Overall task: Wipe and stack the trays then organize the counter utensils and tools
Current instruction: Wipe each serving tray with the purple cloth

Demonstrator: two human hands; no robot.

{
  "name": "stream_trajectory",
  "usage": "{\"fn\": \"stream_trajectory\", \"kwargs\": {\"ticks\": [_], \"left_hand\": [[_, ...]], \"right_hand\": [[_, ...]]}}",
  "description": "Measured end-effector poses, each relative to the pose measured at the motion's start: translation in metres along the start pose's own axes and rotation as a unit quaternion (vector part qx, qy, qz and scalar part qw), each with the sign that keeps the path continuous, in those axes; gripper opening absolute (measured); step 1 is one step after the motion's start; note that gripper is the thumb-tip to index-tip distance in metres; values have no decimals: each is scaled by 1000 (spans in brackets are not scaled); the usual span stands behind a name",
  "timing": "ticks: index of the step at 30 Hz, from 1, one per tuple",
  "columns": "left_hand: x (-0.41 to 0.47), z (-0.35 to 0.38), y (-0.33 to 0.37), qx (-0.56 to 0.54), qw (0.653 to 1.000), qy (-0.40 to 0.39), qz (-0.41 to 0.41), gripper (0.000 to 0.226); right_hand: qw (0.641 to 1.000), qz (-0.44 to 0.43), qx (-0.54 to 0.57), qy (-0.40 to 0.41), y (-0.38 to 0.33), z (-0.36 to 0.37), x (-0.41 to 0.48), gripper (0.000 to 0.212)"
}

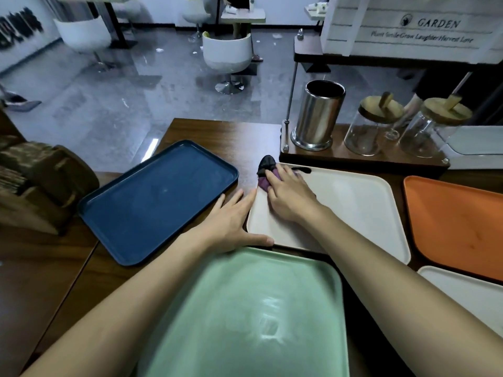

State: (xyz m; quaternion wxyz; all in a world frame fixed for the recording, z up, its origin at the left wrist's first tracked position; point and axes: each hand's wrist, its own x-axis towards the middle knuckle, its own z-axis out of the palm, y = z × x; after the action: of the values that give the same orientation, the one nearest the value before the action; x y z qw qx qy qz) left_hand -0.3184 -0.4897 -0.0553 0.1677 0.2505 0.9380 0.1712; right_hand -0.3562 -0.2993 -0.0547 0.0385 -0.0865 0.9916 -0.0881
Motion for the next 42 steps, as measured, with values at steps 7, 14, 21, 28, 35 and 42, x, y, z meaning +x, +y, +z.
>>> {"fn": "stream_trajectory", "kwargs": {"ticks": [7, 14, 21, 28, 35, 42], "left_hand": [[2, 3, -4, 12, 1000, 3, 4, 129], [5, -2, -5, 51, 998, -37, 2, 139], [1, -12, 4, 46, 997, -61, -30, 145], [1, -5, 105, 62, 995, 56, 59, 116], [30, 40, 224, 49, 996, 49, 58, 104], [64, 87, 296, 57, 995, 55, 58, 93]], "right_hand": [[997, -62, 38, -11, 9, 4, -88, 55], [997, 57, 50, -17, 63, -11, -144, 59], [995, 76, 49, 34, 94, -20, -156, 54], [973, 13, 188, 130, 111, -53, -176, 45], [964, -15, 204, 172, 197, -101, -231, 44], [973, 24, 179, 141, 288, -118, -271, 48]]}}
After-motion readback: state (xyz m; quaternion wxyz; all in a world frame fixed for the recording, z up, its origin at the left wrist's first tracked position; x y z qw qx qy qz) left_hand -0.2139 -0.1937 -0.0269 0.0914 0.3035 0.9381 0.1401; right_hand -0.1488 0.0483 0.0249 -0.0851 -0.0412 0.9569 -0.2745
